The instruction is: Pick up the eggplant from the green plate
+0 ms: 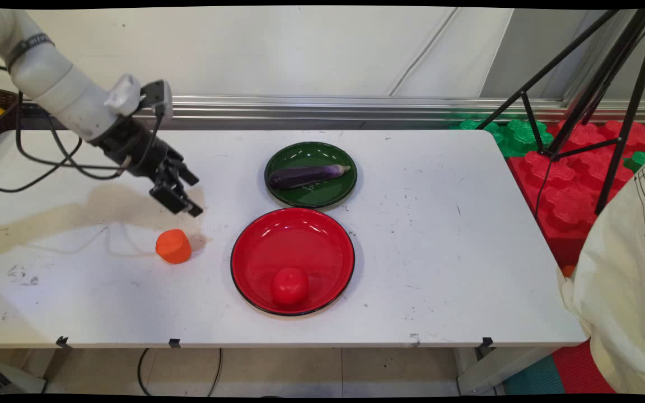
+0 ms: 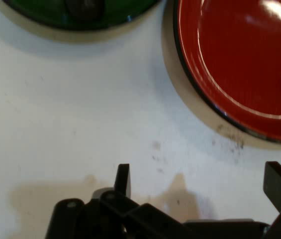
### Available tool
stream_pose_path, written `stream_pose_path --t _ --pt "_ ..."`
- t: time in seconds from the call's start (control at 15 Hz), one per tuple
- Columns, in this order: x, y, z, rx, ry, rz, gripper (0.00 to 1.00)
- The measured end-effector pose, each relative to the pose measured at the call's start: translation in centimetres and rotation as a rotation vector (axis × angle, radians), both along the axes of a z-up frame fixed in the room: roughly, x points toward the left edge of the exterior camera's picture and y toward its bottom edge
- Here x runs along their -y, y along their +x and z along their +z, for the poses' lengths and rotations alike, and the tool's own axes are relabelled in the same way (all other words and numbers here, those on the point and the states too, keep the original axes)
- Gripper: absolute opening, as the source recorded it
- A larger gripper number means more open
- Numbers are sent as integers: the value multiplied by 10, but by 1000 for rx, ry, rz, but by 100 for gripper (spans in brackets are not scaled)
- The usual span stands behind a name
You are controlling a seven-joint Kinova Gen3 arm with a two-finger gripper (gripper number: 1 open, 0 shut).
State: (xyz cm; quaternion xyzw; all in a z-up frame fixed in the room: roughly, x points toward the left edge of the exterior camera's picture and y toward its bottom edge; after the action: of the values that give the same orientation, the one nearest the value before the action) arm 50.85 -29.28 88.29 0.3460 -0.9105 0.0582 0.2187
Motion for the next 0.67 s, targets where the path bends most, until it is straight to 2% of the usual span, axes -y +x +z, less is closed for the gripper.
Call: stream_pose_path --t 0.67 --pt "39 -13 27 -63 -109 16 100"
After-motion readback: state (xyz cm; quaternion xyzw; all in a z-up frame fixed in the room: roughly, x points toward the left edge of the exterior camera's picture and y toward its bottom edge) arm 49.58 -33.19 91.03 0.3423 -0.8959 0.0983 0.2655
